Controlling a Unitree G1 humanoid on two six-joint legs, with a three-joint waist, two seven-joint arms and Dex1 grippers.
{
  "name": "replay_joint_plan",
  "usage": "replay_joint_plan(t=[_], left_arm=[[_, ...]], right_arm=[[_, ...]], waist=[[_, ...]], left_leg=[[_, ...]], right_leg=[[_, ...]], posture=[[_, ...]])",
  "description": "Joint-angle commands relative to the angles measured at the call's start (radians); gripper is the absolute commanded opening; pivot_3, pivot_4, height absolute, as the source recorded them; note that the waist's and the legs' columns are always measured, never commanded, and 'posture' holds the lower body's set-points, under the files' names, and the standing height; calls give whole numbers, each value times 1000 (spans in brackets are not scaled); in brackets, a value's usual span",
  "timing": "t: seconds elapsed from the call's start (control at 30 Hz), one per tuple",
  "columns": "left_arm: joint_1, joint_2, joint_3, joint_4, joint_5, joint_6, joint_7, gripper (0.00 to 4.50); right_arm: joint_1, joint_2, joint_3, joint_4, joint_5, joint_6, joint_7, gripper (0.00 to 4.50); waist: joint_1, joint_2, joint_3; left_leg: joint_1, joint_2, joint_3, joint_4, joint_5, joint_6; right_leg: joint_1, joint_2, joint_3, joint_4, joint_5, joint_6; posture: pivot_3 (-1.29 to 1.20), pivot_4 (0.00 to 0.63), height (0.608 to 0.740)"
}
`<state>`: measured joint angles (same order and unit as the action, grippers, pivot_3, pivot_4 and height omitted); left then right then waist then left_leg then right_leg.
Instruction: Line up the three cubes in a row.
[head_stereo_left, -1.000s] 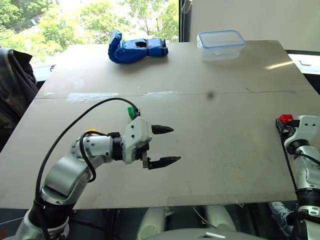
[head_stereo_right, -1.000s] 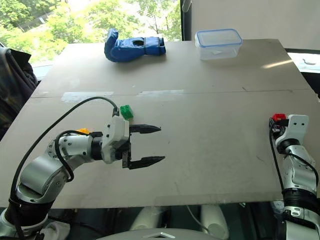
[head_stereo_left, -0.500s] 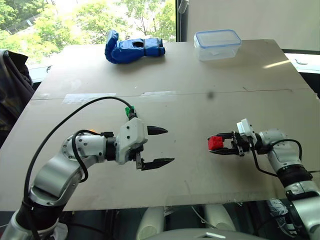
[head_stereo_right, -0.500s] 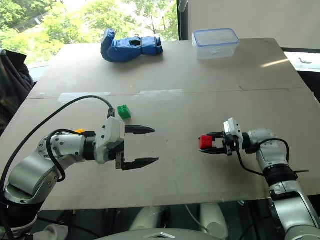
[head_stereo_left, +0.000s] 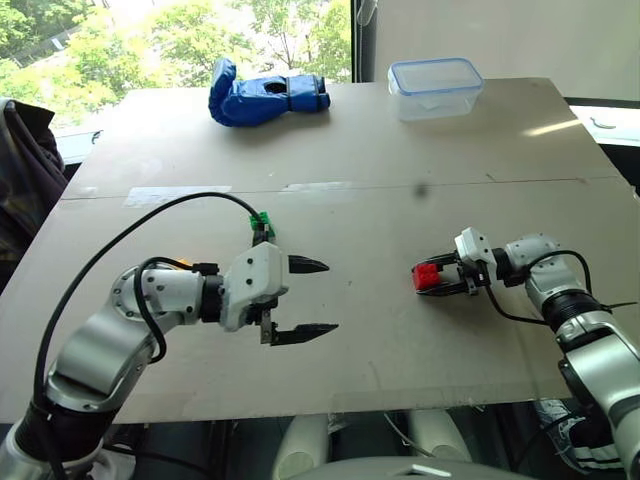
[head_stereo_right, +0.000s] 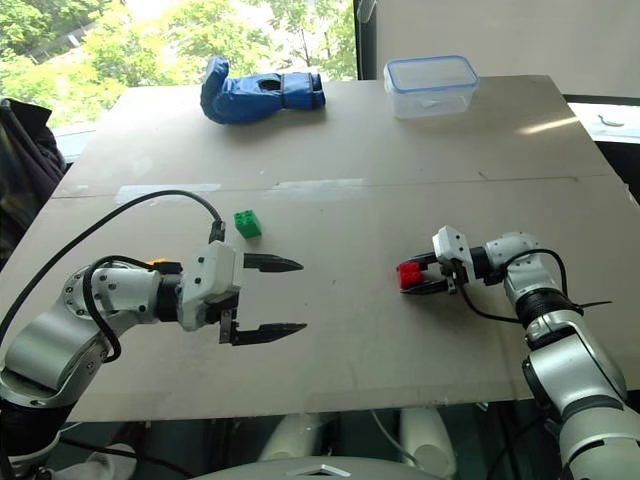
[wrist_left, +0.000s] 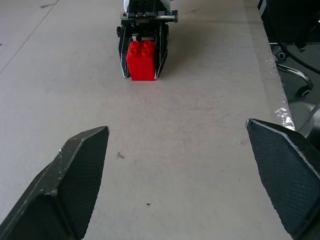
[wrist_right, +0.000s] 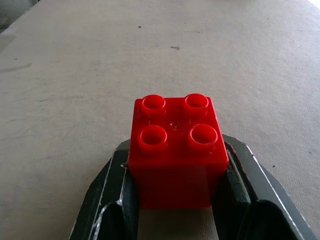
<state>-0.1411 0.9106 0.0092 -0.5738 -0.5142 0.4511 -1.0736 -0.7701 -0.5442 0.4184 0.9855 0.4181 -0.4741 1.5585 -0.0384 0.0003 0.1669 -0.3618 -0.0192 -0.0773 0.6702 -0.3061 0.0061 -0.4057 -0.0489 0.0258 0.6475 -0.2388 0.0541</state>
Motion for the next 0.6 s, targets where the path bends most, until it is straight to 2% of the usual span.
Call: replay_joint_plan(t=[0.03, 0.07, 0.23, 0.47, 0.6], left_arm=[[10, -1, 37, 4, -4, -36, -10, 4500], [15, -3, 38, 8, -3, -42, -11, 4500], [53, -10, 46, 24, 3, -76, -23, 4500], [122, -40, 92, 51, -8, -124, -4, 4500], [193, -131, 159, 67, 7, -158, 100, 4500]], right_arm=[[-15, 0, 0, 35, -15, -27, 56, 1354], [-16, 1, -1, 41, -20, -32, 56, 2385], [-2, -15, 4, 30, 0, -28, 56, 4451], [32, -60, -28, -22, 61, -10, 56, 4451], [95, -119, -99, -99, 161, 50, 56, 4451]], waist=[[0, 0, 0], [0, 0, 0], [-1, 0, 0], [4, 0, 0], [5, 0, 0]], left_leg=[[0, 0, 0, 0, 0, 0], [0, 0, 0, 0, 0, 0], [1, 0, 0, 0, 0, 0], [1, -1, -1, 1, -1, 2], [-1, -1, 0, 1, 0, -1]], right_leg=[[0, 0, 0, 0, 0, 0], [0, 0, 0, 1, 0, 0], [0, 0, 0, 3, 0, 0], [0, -1, 0, 6, 0, -1], [-3, -5, 0, 5, 0, -1]], posture=[[0, 150, 740], [0, 150, 740], [0, 150, 740], [0, 150, 740], [0, 150, 740]])
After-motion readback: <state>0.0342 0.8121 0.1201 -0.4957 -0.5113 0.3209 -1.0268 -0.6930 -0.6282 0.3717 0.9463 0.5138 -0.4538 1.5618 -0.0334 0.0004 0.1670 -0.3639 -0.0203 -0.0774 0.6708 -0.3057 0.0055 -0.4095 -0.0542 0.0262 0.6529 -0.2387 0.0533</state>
